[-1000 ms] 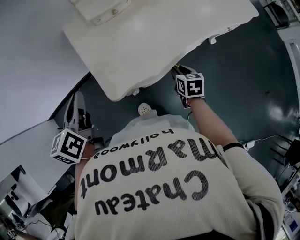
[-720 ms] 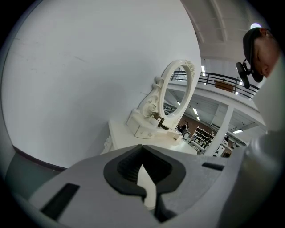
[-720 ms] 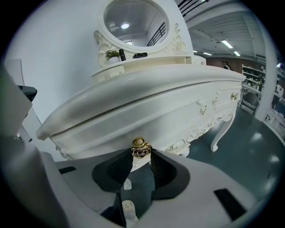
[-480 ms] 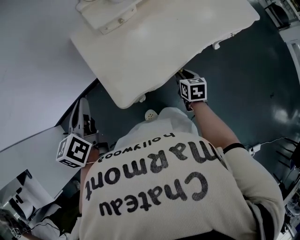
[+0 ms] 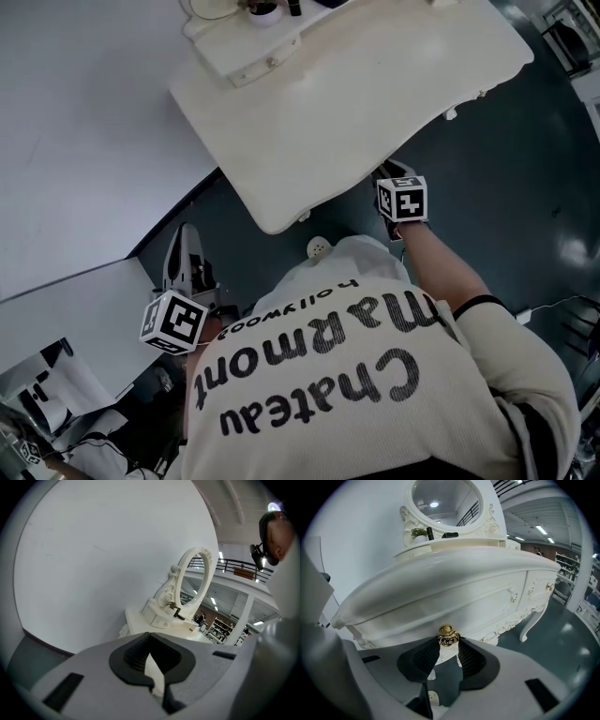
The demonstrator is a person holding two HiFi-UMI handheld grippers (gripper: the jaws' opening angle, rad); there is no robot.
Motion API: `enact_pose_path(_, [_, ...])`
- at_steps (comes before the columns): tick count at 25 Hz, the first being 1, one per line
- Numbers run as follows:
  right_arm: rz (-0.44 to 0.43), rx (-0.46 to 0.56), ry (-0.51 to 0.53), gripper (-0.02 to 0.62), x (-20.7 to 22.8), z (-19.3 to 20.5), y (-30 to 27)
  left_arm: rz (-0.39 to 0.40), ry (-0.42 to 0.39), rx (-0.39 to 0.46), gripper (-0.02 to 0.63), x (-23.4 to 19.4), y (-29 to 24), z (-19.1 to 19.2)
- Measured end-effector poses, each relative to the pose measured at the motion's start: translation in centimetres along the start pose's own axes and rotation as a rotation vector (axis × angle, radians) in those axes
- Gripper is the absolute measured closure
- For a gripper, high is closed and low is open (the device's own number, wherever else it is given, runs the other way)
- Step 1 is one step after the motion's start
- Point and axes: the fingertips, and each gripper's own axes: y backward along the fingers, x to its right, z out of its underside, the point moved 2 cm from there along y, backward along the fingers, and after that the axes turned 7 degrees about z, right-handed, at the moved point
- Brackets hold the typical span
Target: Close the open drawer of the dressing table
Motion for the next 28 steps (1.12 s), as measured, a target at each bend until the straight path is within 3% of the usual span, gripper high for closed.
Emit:
enact_pose_path(9, [-0.023, -0.025, -0.013, 0.448, -0.3, 0.2, 0.5, -0.065, 0.038, 0.029, 0.598, -0.9, 3.8, 1.0])
enact_pose_path(13, [-0.052, -0.022, -0.067, 0.443, -0.3, 0.7, 0.7, -0.08, 0.046, 0.044, 0.598, -0.6, 4.8, 1.9])
enact_pose_path(18, [-0.139, 0.003, -0.085, 0.414, -0.3, -0.6, 1.9, -0.079, 0.035, 0.036, 0.598, 1.9, 5.0, 4.3])
enact_pose_path(22, [-0.198, 0.018, -0.163, 0.387, 0.1, -0.6, 4.1, -0.061, 0.034, 0.042, 0.598, 4.3, 5.4, 6.4])
enact_pose_path(28, [-0.237, 0.128, -0.22, 0.388, 1.1, -2.7, 10.2, -0.031, 0.031, 0.043, 0.598, 8.7, 5.8, 9.4])
